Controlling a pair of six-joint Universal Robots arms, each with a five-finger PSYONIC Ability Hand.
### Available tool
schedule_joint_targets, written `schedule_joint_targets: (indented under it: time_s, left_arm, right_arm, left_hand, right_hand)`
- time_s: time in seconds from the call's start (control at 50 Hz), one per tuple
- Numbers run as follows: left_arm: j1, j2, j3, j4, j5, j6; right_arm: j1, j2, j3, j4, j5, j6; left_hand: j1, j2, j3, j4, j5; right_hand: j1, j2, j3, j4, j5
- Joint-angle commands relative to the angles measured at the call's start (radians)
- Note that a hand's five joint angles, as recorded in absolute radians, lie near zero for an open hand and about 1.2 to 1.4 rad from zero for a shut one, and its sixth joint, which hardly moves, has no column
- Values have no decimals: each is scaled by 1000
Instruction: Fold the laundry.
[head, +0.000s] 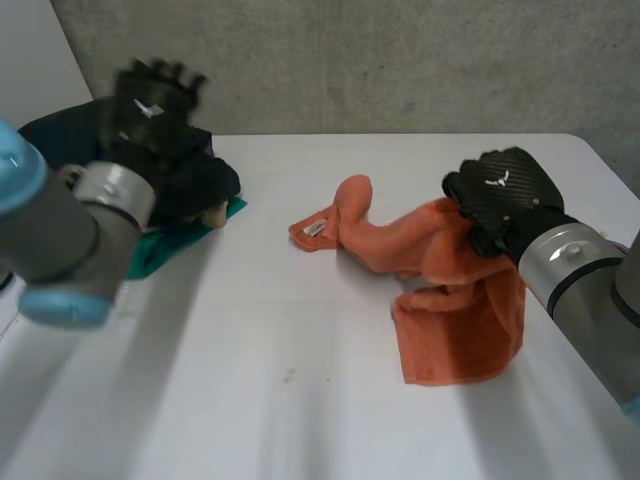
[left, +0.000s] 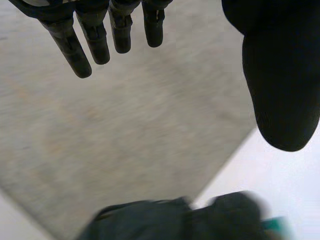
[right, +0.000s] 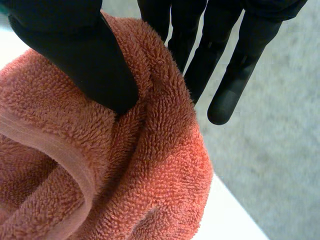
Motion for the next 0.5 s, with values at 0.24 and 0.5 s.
schedule_joint_targets:
  time_s: [0.24,0.5]
  left_arm:
    - [-346,-267,3,44,-2,-118]
    - [-291,-160,3,-83,2,-302]
  right_arm:
    - [147,-196,-17,99,-14,81]
    - [11,-158,-11,171,-34,92]
  left_hand:
    - [-1,-20,-25,-16,-39]
    - [1209,1189,1184,1193,1171]
  right_hand:
    - [341,230,213,199,248]
    - [341,230,213,199,248]
